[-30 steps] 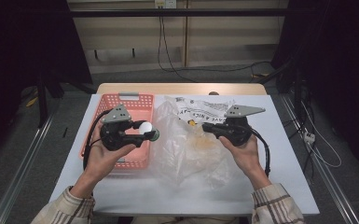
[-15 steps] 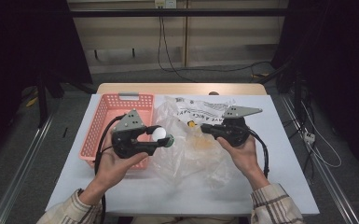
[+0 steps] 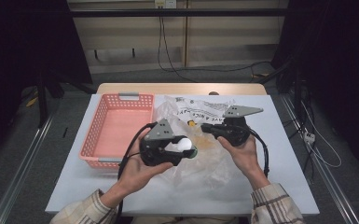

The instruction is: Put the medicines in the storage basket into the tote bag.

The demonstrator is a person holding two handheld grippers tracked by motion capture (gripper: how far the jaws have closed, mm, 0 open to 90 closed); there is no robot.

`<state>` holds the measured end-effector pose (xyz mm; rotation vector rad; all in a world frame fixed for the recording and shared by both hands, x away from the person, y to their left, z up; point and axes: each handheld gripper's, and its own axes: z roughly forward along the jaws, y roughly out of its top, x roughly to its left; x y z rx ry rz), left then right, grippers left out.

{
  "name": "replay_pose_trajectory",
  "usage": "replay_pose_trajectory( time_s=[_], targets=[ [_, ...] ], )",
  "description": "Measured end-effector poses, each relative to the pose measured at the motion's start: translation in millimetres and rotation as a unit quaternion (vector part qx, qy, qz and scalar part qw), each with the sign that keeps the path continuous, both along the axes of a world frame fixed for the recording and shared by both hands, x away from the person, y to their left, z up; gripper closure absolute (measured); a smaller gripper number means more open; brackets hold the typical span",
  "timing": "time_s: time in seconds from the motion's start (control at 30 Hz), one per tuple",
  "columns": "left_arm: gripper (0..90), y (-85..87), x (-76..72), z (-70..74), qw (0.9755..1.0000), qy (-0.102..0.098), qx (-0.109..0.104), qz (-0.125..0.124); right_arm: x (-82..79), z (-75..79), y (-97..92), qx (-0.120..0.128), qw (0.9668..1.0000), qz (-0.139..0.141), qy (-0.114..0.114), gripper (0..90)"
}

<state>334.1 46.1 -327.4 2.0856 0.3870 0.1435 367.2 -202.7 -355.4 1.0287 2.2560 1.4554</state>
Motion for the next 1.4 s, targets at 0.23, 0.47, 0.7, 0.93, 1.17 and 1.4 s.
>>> replay_pose_trajectory(
  time_s=[0.23, 0.47, 0.7, 0.93, 1.17, 1.4],
  targets=[
    [51.0, -27.0, 8.4, -21.1, 0.9997, 0.018, 0.018, -0.004, -0.9, 0.1, 1.5, 0.000, 1.0000, -0.001, 0.002, 90.0],
    [51.0, -43.0, 27.5, -48.1, 0.9987, 0.028, 0.032, 0.030, -1.0, 0.5, 1.7, 0.001, 1.0000, 0.001, 0.001, 90.0],
    [50.9, -47.9, 44.8, -68.1, 0.9956, 0.052, 0.049, 0.061, -0.8, 0.0, 0.6, 0.001, 1.0000, 0.003, 0.005, 90.0],
    [50.9, -53.4, 52.7, -89.8, 0.9922, 0.068, 0.069, 0.079, 0.5, -3.4, 1.5, -0.002, 0.9999, 0.004, 0.013, 90.0],
    [50.7, -56.2, 62.2, -99.8, 0.9899, 0.074, 0.068, 0.100, 1.8, -7.8, 2.0, -0.002, 0.9998, 0.005, 0.020, 90.0],
    [46.0, -52.1, 63.2, -97.2, 0.9906, 0.075, 0.055, 0.100, 3.4, -11.2, 0.6, -0.006, 0.9997, 0.003, 0.025, 90.0]
  ],
)
